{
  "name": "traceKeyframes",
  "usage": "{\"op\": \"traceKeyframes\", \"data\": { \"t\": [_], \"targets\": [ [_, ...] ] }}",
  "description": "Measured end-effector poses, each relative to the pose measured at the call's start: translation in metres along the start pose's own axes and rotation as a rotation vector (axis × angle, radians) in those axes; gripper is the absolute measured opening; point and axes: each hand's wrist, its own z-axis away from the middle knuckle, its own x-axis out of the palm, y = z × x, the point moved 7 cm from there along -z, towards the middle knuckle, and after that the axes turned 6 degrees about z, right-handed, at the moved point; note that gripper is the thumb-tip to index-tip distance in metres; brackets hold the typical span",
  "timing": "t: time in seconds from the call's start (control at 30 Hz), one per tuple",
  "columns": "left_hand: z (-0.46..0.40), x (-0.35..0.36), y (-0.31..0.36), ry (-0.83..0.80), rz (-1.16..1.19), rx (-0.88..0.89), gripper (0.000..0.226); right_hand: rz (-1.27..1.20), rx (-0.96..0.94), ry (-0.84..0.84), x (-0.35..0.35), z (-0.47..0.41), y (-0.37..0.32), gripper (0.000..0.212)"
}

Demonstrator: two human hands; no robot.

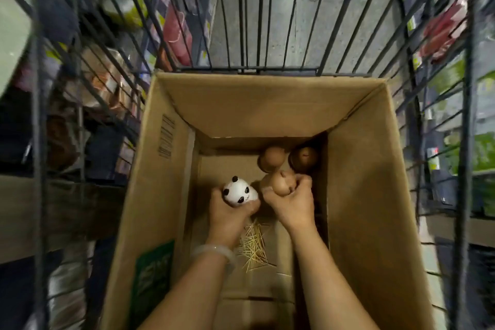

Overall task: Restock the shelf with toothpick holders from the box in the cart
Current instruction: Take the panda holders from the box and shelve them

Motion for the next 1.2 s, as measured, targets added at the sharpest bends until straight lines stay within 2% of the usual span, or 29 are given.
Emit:
{"op": "traceKeyframes", "data": {
  "t": [0.17, 0.23, 0.3, 0.4, 0.53, 0.63, 0.8, 0.93, 1.03, 1.13, 1.2],
  "targets": [
    [0.048, -0.016, 0.025, -0.074, 0.058, 0.023, 0.054, -0.34, -0.049, -0.088, -0.019, 0.048, -0.018, 0.061],
    [0.071, -0.022, 0.036, -0.108, 0.075, 0.058, 0.048, -0.421, -0.073, -0.143, -0.028, 0.07, -0.026, 0.071],
    [0.097, -0.031, 0.048, -0.122, 0.131, 0.108, 0.044, -0.471, -0.128, -0.195, -0.038, 0.095, -0.035, 0.065],
    [0.142, -0.05, 0.067, -0.171, 0.164, 0.188, 0.049, -0.507, -0.172, -0.278, -0.052, 0.133, -0.04, 0.059],
    [0.213, -0.09, 0.08, -0.232, 0.135, 0.305, 0.058, -0.444, -0.326, -0.378, -0.073, 0.206, -0.051, 0.049],
    [0.279, -0.129, 0.075, -0.228, 0.142, 0.377, 0.073, -0.388, -0.45, -0.418, -0.084, 0.276, -0.056, 0.053],
    [0.391, -0.219, 0.037, -0.102, 0.226, 0.471, 0.068, -0.318, -0.592, -0.54, -0.076, 0.407, -0.051, 0.067],
    [0.48, -0.297, 0.014, -0.022, 0.291, 0.56, 0.071, -0.266, -0.72, -0.657, -0.055, 0.513, -0.056, 0.062],
    [0.54, -0.355, 0.003, 0.065, 0.312, 0.636, 0.06, -0.244, -0.841, -0.746, -0.038, 0.587, -0.069, 0.063],
    [0.587, -0.408, -0.006, 0.157, 0.318, 0.718, 0.048, -0.223, -0.938, -0.84, -0.019, 0.652, -0.082, 0.074],
    [0.611, -0.439, -0.011, 0.203, 0.335, 0.754, 0.053, -0.199, -0.985, -0.894, -0.006, 0.689, -0.089, 0.08]
  ]
}}
